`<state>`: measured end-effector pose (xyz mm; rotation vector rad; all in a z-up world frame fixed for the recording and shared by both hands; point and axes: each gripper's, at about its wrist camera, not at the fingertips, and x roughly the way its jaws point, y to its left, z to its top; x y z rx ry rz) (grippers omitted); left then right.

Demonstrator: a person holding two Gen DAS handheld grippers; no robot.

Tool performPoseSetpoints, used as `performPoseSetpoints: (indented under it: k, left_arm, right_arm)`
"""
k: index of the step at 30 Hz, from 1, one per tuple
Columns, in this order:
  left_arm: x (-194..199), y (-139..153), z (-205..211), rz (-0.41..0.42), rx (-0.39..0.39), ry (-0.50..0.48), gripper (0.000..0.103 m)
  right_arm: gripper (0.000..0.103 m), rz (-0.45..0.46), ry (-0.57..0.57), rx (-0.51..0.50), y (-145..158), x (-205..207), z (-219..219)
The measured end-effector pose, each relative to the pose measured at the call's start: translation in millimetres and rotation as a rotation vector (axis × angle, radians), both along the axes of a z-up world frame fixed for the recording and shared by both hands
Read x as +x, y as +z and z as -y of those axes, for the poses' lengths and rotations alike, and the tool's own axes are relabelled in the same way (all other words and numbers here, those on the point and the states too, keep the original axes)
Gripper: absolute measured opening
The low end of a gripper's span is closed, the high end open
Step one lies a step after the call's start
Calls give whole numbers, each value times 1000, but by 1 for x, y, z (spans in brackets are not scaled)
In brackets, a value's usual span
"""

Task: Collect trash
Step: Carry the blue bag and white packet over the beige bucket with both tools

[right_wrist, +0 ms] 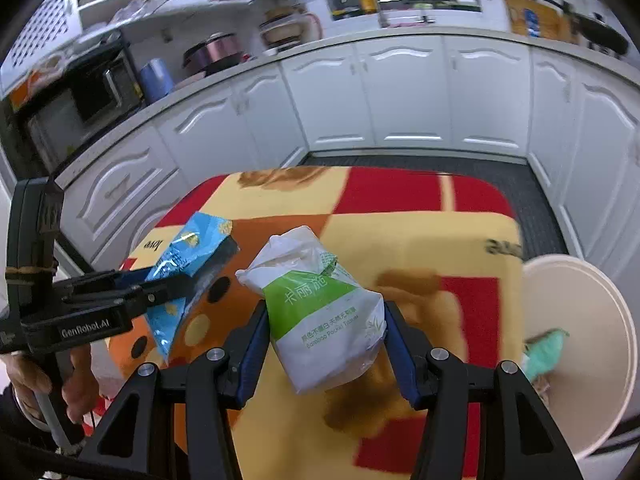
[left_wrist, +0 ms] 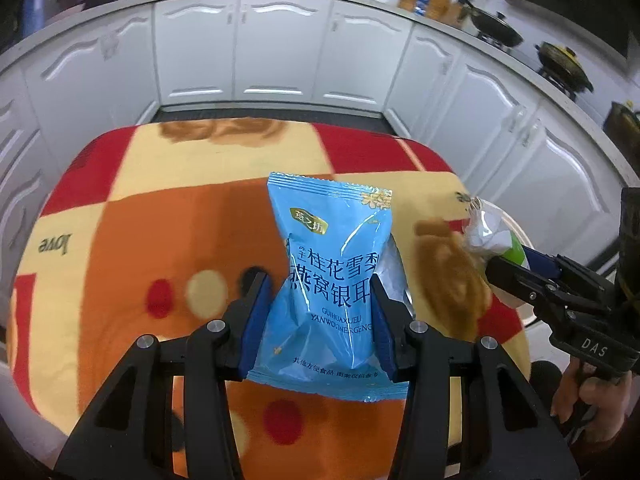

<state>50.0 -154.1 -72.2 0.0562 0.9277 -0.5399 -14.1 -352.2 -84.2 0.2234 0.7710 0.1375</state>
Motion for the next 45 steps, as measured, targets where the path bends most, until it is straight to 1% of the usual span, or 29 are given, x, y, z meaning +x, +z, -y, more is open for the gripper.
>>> performPoseSetpoints:
  k: [9, 16, 26, 32, 36, 45]
  left_arm:
    - [-13, 6, 46, 33, 23, -73, 45]
    - [-19, 8, 81, 61, 46, -122, 45]
    - [-23, 5, 123, 57, 51, -190, 45]
    - [-25, 5, 158, 37, 30, -239, 45]
    - [-27, 2, 182, 32, 33, -270, 45]
    - [-27, -8, 225, 27, 55, -308, 45]
  right_arm:
    - [53, 11, -96, 24, 5, -26, 40]
    - [53, 15, -168, 61, 4, -41, 67]
    - [53, 15, -270, 63, 3, -60, 107]
    - [53, -5, -359, 82, -6, -72, 138]
    - [54, -28, -409, 90, -15, -77, 157]
    - [54, -69, -493, 114, -31, -89, 189]
